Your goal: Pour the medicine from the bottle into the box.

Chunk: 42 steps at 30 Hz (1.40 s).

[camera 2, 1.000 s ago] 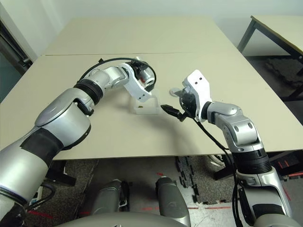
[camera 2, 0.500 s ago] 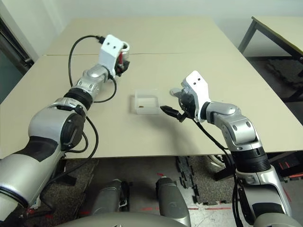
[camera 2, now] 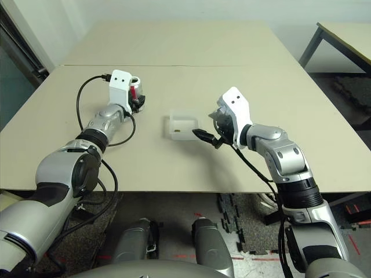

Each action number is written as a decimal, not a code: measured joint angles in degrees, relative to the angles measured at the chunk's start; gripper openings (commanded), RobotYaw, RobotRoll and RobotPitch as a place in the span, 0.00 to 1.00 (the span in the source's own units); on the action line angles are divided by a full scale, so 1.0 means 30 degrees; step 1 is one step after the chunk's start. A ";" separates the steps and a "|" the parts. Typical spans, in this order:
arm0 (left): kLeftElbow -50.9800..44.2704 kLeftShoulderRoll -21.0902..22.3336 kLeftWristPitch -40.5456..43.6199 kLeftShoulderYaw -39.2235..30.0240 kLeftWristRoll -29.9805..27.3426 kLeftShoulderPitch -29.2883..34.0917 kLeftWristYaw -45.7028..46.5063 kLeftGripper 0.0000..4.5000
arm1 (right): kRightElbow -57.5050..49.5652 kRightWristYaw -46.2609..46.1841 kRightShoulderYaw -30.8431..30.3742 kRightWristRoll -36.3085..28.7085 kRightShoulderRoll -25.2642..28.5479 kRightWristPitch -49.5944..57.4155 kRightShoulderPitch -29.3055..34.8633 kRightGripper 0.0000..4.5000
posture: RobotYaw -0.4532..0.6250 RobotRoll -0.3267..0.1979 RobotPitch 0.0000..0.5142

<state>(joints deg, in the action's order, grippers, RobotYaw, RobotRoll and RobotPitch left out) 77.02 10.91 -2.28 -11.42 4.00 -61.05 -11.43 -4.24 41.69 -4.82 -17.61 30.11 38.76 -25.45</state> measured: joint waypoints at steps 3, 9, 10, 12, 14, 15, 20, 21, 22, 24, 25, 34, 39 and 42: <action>-0.0077 0.0000 0.0011 0.0031 0.0000 0.0072 -0.0007 0.60 | -0.0005 -0.0013 -0.0018 0.0000 -0.0041 0.0001 0.0002 1.00 | 0.33 0.62 0.16; -0.0248 0.0007 0.0075 0.0052 -0.0003 0.0148 -0.0063 0.77 | -0.0004 -0.0094 -0.0018 0.0007 -0.0120 -0.0002 0.0001 1.00 | 0.33 0.62 0.15; -0.0252 0.0017 0.0067 0.0127 0.0011 0.0170 -0.0118 0.84 | -0.0005 -0.0121 -0.0019 0.0009 -0.0139 -0.0006 0.0000 1.00 | 0.33 0.62 0.15; -0.0242 0.0021 0.0057 0.0231 0.0025 0.0335 -0.0215 0.99 | -0.0004 -0.0147 -0.0020 0.0010 -0.0175 -0.0008 0.0000 1.00 | 0.33 0.62 0.14; -0.0233 0.0022 0.0048 0.0240 0.0023 0.0386 -0.0305 0.99 | -0.0004 -0.0160 -0.0020 0.0011 -0.0190 -0.0009 0.0000 1.00 | 0.33 0.62 0.14; -0.0236 0.0027 0.0012 0.0239 0.0017 0.0385 -0.0319 0.99 | -0.0004 -0.0164 -0.0021 0.0010 -0.0209 -0.0010 0.0000 1.00 | 0.33 0.62 0.14; -0.0241 0.0096 -0.0444 0.0235 -0.0011 0.0386 -0.0435 0.99 | -0.0004 -0.0163 -0.0027 0.0011 -0.0261 -0.0052 0.0000 1.00 | 0.33 0.62 0.14; -0.0242 0.0114 -0.0502 0.0233 -0.0023 0.0386 -0.0440 0.99 | -0.0004 -0.0162 -0.0027 0.0011 -0.0261 -0.0067 0.0000 1.00 | 0.33 0.62 0.14; -0.0242 0.0124 -0.0547 0.0232 -0.0041 0.0386 -0.0444 0.99 | -0.0004 -0.0162 -0.0027 0.0011 -0.0261 -0.0072 0.0000 1.00 | 0.33 0.62 0.14; -0.0243 0.0135 -0.0608 0.0229 -0.0068 0.0395 -0.0450 0.99 | -0.0004 -0.0162 -0.0028 0.0012 -0.0269 -0.0076 0.0000 1.00 | 0.34 0.62 0.13; -0.0243 0.0147 -0.0645 0.0229 -0.0071 0.0405 -0.0450 0.99 | -0.0003 -0.0162 -0.0030 0.0012 -0.0286 -0.0079 0.0000 1.00 | 0.34 0.62 0.14; -0.0269 0.0155 -0.0821 0.0229 -0.0204 0.0641 -0.0575 0.99 | -0.0005 -0.0165 -0.0035 0.0009 -0.0313 -0.0075 0.0000 1.00 | 0.34 0.62 0.15; -0.0525 0.0154 -0.0892 0.0230 -0.0301 0.1049 -0.0705 0.99 | -0.0144 -0.0203 -0.0035 0.0005 -0.0316 -0.0054 0.0073 1.00 | 0.35 0.62 0.17; -0.0588 0.0154 -0.0899 0.0230 -0.0413 0.1157 -0.0886 0.99 | -0.0278 -0.0249 -0.0034 0.0003 -0.0336 -0.0003 0.0263 1.00 | 0.35 0.62 0.18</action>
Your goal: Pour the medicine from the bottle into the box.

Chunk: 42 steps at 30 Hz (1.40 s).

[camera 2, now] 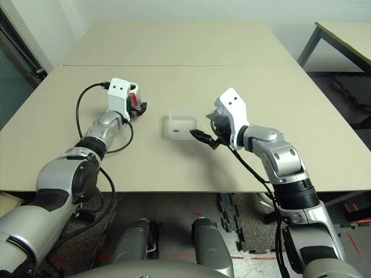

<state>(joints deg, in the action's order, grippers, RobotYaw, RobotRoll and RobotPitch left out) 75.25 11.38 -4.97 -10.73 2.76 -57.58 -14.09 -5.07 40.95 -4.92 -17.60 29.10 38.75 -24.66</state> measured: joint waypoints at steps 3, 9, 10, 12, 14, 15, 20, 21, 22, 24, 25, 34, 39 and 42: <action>-0.0122 0.0024 -0.0094 -0.0007 -0.0172 0.0082 -0.0173 0.99 | -0.0133 -0.0032 0.0000 -0.0008 -0.0185 0.0067 0.0242 1.00 | 0.36 0.62 0.18; -0.0899 0.0028 -0.0406 -0.0013 -0.0572 0.0679 -0.0649 0.99 | -0.0478 -0.0324 0.0006 -0.0052 -0.0367 0.0160 0.0482 1.00 | 0.37 0.62 0.19; -0.0940 0.0027 -0.0432 -0.0013 -0.0671 0.0785 -0.0749 0.99 | -0.0478 -0.0352 0.0011 -0.0053 -0.0376 0.0179 0.0497 1.00 | 0.38 0.62 0.20; -0.1239 0.0024 -0.0452 -0.0004 -0.0872 0.1130 -0.0925 0.99 | -0.0488 -0.0380 0.0032 -0.0073 -0.0419 0.0204 0.0501 1.00 | 0.38 0.62 0.20; -0.1731 0.0022 -0.0524 0.0015 -0.0974 0.1607 -0.1055 0.99 | -0.0491 -0.0402 0.0058 -0.0125 -0.0456 0.0210 0.0514 1.00 | 0.38 0.62 0.20; -0.1824 0.0022 -0.0535 0.0023 -0.1005 0.1755 -0.1112 0.99 | -0.0491 -0.0408 0.0075 -0.0133 -0.0458 0.0211 0.0519 1.00 | 0.39 0.62 0.20; -0.3645 0.0035 -0.0422 0.0131 -0.1298 0.3296 -0.1437 0.99 | -0.0490 -0.0450 0.0145 -0.0167 -0.0469 0.0209 0.0555 1.00 | 0.39 0.62 0.20; -0.4293 0.0037 -0.0289 0.0174 -0.1365 0.3612 -0.1517 0.99 | -0.0489 -0.0485 0.0155 -0.0173 -0.0485 0.0210 0.0558 1.00 | 0.40 0.62 0.20; -0.5233 0.0032 -0.0065 0.0210 -0.1491 0.4047 -0.1628 0.99 | -0.0490 -0.0519 0.0169 -0.0182 -0.0516 0.0209 0.0573 1.00 | 0.40 0.62 0.19; -0.6996 0.0009 0.0490 0.0269 -0.1691 0.4845 -0.1816 0.99 | -0.0490 -0.0577 0.0201 -0.0193 -0.0583 0.0209 0.0623 1.00 | 0.40 0.62 0.20; -0.7959 -0.0007 0.0840 0.0341 -0.1766 0.5294 -0.1870 0.99 | -0.0490 -0.0607 0.0217 -0.0198 -0.0610 0.0208 0.0658 1.00 | 0.40 0.62 0.20; -2.0899 0.0121 0.7178 0.1930 -0.3022 1.2387 -0.3098 0.99 | -0.0489 -0.0795 0.0430 -0.0246 -0.0787 0.0213 0.0997 1.00 | 0.43 0.62 0.19; -2.7669 0.1005 1.0790 0.2146 -0.4124 1.5752 -0.3321 0.99 | -0.0479 -0.1771 0.1517 -0.0481 -0.1353 -0.0039 0.1103 1.00 | 0.47 0.62 0.19; -3.0345 0.1379 1.2195 0.0404 -0.5069 1.6325 -0.2592 0.99 | -0.0509 -0.3230 0.3566 -0.0727 -0.2299 -0.1295 0.1119 1.00 | 0.50 0.62 0.19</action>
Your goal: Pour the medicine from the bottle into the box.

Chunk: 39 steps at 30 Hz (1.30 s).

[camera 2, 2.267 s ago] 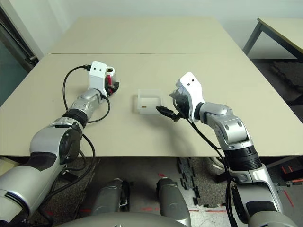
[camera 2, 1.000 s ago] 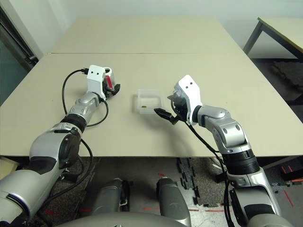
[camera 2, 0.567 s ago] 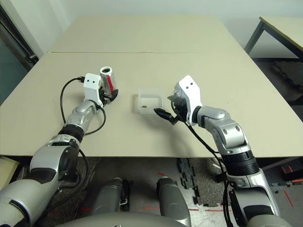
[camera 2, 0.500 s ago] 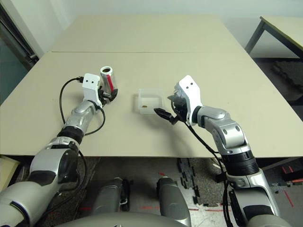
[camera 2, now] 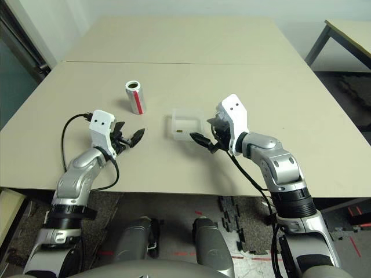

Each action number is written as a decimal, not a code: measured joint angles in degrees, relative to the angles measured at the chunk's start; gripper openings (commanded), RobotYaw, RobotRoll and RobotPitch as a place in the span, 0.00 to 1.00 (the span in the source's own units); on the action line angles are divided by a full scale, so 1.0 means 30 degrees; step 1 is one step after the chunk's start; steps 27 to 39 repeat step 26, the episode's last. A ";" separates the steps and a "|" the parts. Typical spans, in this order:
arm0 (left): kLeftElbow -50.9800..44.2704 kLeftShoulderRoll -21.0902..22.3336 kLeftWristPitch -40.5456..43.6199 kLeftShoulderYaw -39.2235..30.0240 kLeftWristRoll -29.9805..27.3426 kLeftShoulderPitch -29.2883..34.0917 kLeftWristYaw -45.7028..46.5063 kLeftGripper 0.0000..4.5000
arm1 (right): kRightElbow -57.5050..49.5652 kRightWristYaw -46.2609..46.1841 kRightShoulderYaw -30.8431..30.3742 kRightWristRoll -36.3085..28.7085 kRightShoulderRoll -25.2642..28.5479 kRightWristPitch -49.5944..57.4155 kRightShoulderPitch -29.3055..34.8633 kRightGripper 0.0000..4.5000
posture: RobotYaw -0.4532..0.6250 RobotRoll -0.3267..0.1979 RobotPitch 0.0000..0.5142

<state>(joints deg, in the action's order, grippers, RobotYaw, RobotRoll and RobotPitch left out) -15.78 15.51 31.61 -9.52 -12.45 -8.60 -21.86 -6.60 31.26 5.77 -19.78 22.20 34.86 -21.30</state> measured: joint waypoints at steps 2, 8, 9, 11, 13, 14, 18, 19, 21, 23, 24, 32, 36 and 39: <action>-0.0247 0.0530 0.0136 -0.1356 -0.0406 -0.0029 0.0459 0.99 | -0.0147 -0.0785 0.1116 -0.0239 -0.0283 -0.0811 0.0096 1.00 | 0.50 0.62 0.20; 0.2868 0.1933 -0.1218 -0.4110 -0.0672 -0.1682 0.1490 0.99 | -0.0131 -0.2796 0.3488 -0.0107 -0.0199 -0.2408 0.1117 1.00 | 0.52 0.62 0.19; 0.3587 0.2196 -0.1659 -0.4334 -0.0652 -0.2005 0.1531 0.99 | 0.0063 -0.3151 0.3797 -0.0009 -0.0063 -0.2643 0.1258 1.00 | 0.52 0.62 0.19; 0.5820 0.2764 -0.2839 -0.4465 -0.0593 -0.2948 0.1496 0.99 | 0.0723 -0.4101 0.4323 0.0614 0.0365 -0.3035 0.1462 1.00 | 0.51 0.62 0.19; 0.8034 0.3299 -0.3931 -0.4556 -0.0437 -0.3899 0.1456 0.99 | 0.1608 -0.5188 0.4965 0.1241 0.0808 -0.3215 0.1493 1.00 | 0.51 0.62 0.19; 0.9179 0.3456 -0.4537 -0.4543 -0.0360 -0.4447 0.1416 0.99 | 0.2101 -0.5647 0.5307 0.1433 0.0988 -0.3341 0.1486 1.00 | 0.51 0.62 0.19; 1.3594 0.4064 -0.6768 -0.4184 -0.0118 -0.6629 0.1110 0.99 | 0.4244 -0.7240 0.6446 0.1833 0.1288 -0.4203 0.0977 1.00 | 0.49 0.62 0.20; 1.4685 0.4168 -0.7333 -0.4048 -0.0027 -0.7134 0.0997 0.99 | 0.4795 -0.7554 0.6624 0.1987 0.1415 -0.4540 0.0851 1.00 | 0.49 0.62 0.20; 1.6685 0.4254 -0.8255 -0.3897 0.0126 -0.7992 0.0814 0.99 | 0.5787 -0.8070 0.6729 0.2281 0.1694 -0.5186 0.0687 1.00 | 0.49 0.62 0.20; 1.8238 0.4273 -0.9036 -0.3764 0.0245 -0.8468 0.0783 0.99 | 0.6708 -0.8545 0.7028 0.2355 0.1700 -0.5683 0.0574 1.00 | 0.49 0.62 0.20; 1.8741 0.4273 -0.9300 -0.3728 0.0294 -0.8543 0.0785 0.99 | 0.7101 -0.8716 0.7180 0.2349 0.1700 -0.5787 0.0573 1.00 | 0.49 0.62 0.20; 1.9672 0.4276 -0.9751 -0.3716 0.0341 -0.8649 0.0819 0.99 | 0.7850 -0.8866 0.7321 0.2347 0.1693 -0.5936 0.0568 1.00 | 0.48 0.62 0.20; 1.9672 0.4276 -0.9751 -0.3716 0.0341 -0.8649 0.0819 0.99 | 0.7850 -0.8866 0.7321 0.2347 0.1693 -0.5936 0.0568 1.00 | 0.48 0.62 0.20; 1.9672 0.4276 -0.9751 -0.3716 0.0341 -0.8649 0.0819 0.99 | 0.7850 -0.8866 0.7321 0.2347 0.1693 -0.5936 0.0568 1.00 | 0.48 0.62 0.20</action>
